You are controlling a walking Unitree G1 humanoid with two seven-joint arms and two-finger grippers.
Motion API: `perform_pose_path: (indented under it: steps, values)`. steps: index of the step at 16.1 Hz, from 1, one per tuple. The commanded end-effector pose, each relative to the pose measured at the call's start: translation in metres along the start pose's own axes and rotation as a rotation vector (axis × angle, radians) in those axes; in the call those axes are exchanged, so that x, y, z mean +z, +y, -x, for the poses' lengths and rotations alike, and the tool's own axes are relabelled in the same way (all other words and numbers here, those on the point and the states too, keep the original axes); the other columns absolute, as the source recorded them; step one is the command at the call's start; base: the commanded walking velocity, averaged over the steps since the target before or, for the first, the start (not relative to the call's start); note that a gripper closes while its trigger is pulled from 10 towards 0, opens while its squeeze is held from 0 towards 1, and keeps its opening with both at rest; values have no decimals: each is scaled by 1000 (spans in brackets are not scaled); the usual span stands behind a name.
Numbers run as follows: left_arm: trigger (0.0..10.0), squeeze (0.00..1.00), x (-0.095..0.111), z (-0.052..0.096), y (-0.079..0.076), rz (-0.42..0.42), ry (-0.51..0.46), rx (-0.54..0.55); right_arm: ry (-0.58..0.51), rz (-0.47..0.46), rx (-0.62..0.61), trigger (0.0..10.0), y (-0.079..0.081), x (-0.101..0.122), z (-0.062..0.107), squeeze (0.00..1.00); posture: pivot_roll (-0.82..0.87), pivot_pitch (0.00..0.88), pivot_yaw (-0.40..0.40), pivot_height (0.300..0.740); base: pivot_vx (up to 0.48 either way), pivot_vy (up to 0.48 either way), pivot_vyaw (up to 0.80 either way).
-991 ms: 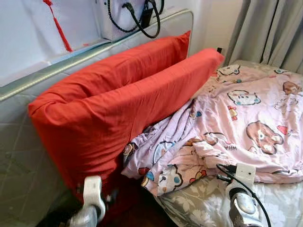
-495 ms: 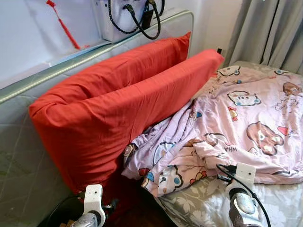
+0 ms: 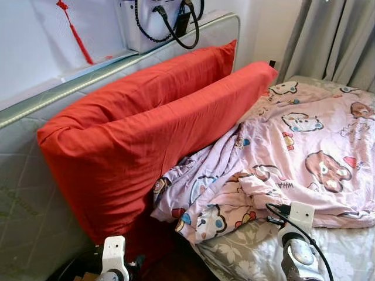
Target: Clean up the room
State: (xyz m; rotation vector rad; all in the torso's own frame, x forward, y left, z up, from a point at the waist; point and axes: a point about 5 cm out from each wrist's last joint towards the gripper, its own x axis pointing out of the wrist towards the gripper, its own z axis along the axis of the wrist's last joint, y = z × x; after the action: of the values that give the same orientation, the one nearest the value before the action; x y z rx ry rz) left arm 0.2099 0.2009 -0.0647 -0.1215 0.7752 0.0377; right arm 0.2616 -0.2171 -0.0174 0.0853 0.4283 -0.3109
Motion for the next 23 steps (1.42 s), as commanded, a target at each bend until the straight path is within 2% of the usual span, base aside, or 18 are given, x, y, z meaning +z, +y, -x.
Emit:
perform_pose_path:
  steps: [1,23]
  values:
    - [10000,0,-7,2,5,-10,32,16,0,9,11,10000,4,0,0,0,-1,0,41,740,0,0,0]
    - [10000,0,-7,2,4,-19,34,9,-37,55,-7,10000,7,4,0,0,5,0,47,740,0,0,0]
